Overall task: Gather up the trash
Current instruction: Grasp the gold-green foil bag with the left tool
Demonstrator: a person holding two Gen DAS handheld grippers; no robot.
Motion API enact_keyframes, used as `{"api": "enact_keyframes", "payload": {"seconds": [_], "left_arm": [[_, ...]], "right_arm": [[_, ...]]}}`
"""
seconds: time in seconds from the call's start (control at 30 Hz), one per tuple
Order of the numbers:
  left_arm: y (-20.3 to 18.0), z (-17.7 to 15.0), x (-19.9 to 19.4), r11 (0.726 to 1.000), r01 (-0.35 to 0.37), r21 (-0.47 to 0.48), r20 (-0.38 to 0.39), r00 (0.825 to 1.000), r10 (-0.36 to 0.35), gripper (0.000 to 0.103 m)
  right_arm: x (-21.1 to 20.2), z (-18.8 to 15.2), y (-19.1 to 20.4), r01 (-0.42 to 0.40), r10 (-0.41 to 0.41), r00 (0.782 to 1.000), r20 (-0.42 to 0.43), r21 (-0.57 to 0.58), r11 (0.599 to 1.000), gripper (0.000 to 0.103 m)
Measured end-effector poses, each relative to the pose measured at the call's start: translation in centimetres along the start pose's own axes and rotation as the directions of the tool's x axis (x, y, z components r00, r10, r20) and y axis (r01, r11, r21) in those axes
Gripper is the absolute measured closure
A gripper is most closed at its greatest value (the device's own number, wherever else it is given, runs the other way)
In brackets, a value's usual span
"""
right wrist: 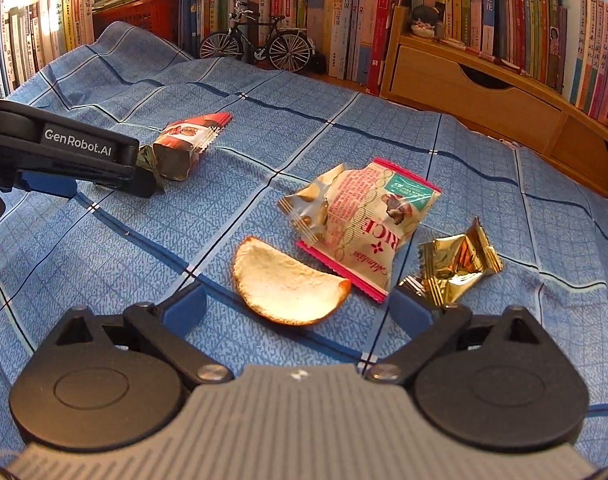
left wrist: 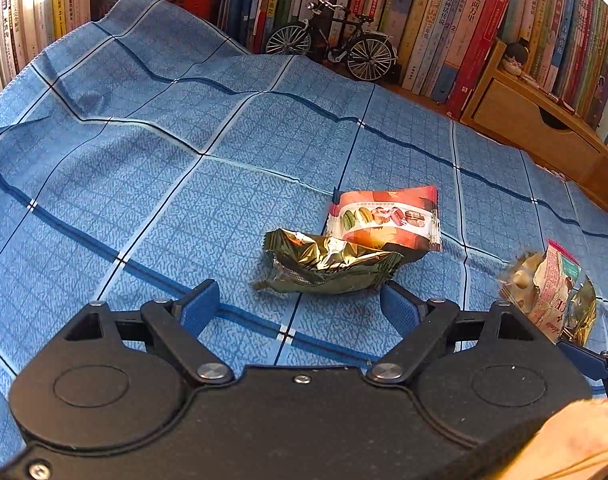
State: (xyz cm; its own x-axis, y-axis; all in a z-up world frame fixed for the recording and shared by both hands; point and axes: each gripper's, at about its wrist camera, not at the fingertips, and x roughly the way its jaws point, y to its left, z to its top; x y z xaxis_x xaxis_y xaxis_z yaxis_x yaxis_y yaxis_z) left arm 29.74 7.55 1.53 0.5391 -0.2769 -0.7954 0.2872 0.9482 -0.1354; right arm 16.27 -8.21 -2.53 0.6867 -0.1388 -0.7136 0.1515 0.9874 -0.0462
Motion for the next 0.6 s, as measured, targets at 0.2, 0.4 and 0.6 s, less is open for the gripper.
{"api": "enact_keyframes", "payload": {"seconds": [0.2, 0.4, 0.6], "left_arm": [[-0.6, 0.4, 0.6, 0.998, 0.006, 0.058, 0.028, 1.0, -0.008, 0.02], [-1.1, 0.4, 0.5, 0.994, 0.029, 0.107, 0.055, 0.998, -0.035, 0.033], [-0.9, 0.4, 0.1, 0.991, 0.069, 0.116, 0.068, 0.995, -0.077, 0.057]], "right_arm": [[0.0, -0.2, 0.3, -0.03, 0.03, 1.0, 0.002, -0.013, 0.999, 0.004], [0.0, 0.0, 0.5, -0.05, 0.05, 0.999, 0.005, -0.024, 0.998, 0.011], [-0.2, 0.2, 0.9, -0.099, 0.099, 0.995, 0.012, -0.05, 0.994, 0.036]]}}
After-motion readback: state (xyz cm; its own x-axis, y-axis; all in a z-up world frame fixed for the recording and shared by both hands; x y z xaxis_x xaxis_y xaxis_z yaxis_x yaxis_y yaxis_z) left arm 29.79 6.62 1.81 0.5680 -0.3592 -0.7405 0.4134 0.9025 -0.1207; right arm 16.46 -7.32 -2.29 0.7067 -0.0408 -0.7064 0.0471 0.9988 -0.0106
